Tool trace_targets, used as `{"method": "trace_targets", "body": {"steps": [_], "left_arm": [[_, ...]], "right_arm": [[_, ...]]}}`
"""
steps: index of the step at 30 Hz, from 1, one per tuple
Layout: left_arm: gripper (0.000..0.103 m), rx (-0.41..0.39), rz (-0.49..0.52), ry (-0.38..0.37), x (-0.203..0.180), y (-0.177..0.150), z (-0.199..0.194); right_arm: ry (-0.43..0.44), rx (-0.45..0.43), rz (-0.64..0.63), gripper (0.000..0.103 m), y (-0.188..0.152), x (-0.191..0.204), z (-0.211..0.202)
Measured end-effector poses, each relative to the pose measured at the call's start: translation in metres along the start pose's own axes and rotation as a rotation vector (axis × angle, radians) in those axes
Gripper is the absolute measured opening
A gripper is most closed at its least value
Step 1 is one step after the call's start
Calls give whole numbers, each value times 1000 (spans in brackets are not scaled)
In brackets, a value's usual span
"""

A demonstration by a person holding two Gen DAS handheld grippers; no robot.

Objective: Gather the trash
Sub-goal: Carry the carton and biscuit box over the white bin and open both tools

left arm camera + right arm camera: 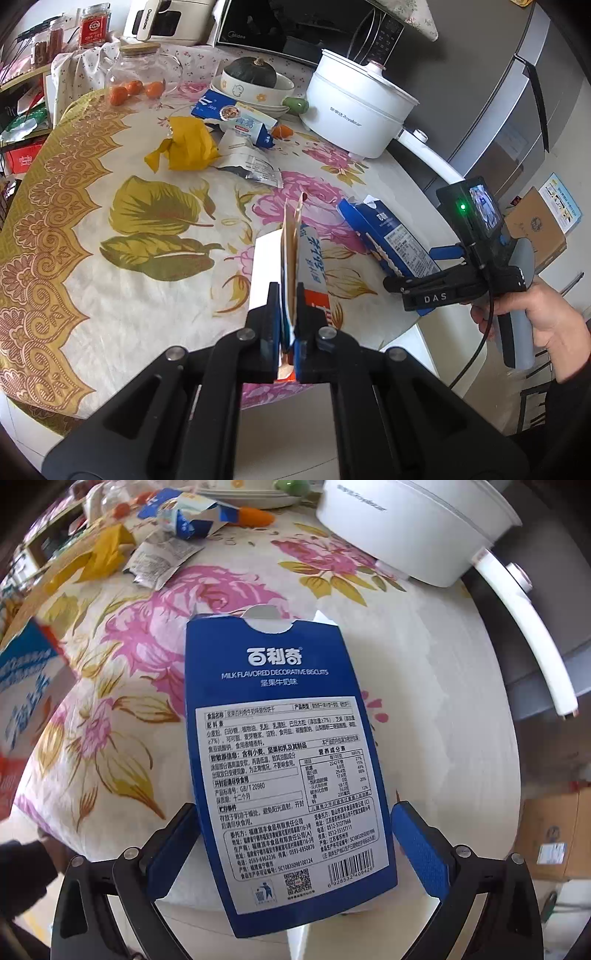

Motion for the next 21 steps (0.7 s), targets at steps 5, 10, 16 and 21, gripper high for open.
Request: {"method": "trace_targets", "body": {"steps": [5,10,16,21], "left_arm": [[6,-22,27,-11,-9,0,-11],[6,-20,30,-17,-11,-2,-8],[6,-6,14,-24,-16,-6,2],[6,-23,32,-38,-31,-5,1]], "right_arm": [[12,-61,69,103,-9,-2,-14],[-9,-69,45,103,-20,-8,-17],[91,-90,177,102,-28,-28,-12],[141,-156,266,97,-39,-43,-38]]}}
Point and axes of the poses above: each gripper's, at about its wrist camera, not at the fingertips, and z roughly the way its jaws point, x to its left, y to its top, the point moved 4 cm from there along z, roughly the way its jaws point, and after that the axes turned 5 degrees about -x, right-handed, at the moved point
